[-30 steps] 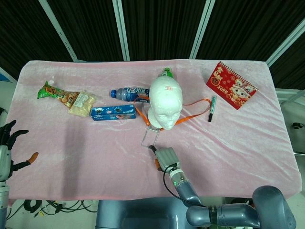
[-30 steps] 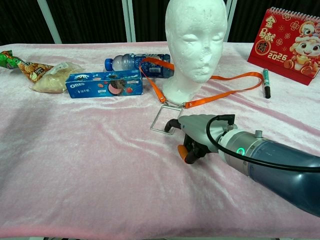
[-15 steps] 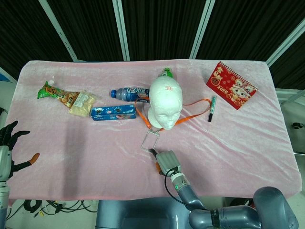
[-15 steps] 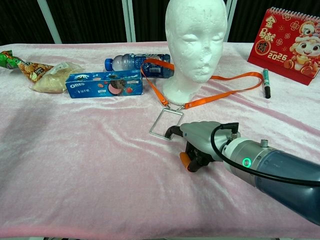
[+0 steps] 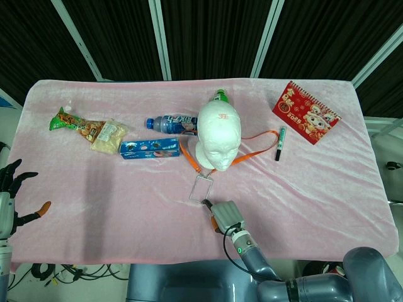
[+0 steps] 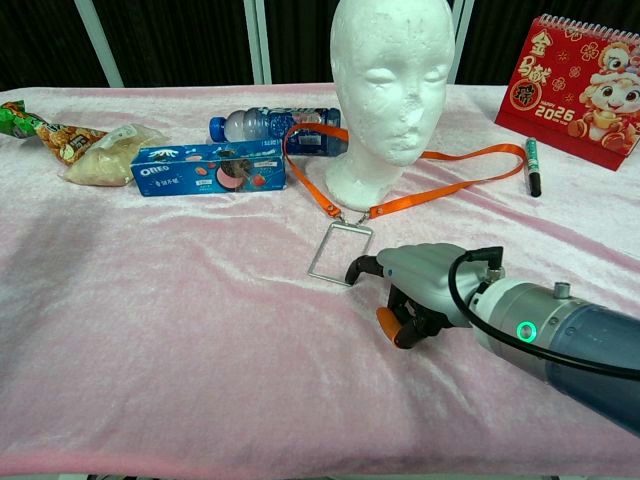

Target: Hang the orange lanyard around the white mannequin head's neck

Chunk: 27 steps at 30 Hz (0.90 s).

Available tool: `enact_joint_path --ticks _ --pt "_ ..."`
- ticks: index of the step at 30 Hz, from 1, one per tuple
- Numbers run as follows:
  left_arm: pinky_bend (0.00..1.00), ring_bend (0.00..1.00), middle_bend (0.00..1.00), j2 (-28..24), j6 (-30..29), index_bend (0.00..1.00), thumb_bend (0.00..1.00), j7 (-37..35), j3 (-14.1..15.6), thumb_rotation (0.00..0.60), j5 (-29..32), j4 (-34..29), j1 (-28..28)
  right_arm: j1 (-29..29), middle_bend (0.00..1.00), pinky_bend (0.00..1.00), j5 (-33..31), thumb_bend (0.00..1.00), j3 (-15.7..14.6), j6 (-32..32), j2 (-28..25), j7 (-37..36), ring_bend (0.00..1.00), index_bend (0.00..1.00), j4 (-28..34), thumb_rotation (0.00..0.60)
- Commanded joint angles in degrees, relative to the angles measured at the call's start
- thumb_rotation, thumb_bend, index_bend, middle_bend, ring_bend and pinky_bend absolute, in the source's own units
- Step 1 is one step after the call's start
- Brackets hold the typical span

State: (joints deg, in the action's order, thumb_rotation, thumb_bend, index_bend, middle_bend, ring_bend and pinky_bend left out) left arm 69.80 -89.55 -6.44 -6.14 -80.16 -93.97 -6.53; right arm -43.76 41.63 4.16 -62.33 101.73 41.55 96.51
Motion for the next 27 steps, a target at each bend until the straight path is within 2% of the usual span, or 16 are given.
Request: enact_joint_path --ticks 1,27 --pt "0.00 0.00 0.05 0.0 0.1 0.27 0.18 0.1 0.0 0.600 -0.1 0.0 0.1 0.4 0.87 0.78 0.4 0.62 -0.7 -0.3 -0.8 0.1 0.86 0.22 1.0 0.600" --pt "0.00 0.00 0.05 0.3 -0.2 0.27 0.18 0.6 -1.0 0.600 -0.3 0.3 0.7 2.2 0.87 0.78 2.4 0.64 -5.2 -1.4 -3.8 1.9 0.86 0.26 5.0 0.600"
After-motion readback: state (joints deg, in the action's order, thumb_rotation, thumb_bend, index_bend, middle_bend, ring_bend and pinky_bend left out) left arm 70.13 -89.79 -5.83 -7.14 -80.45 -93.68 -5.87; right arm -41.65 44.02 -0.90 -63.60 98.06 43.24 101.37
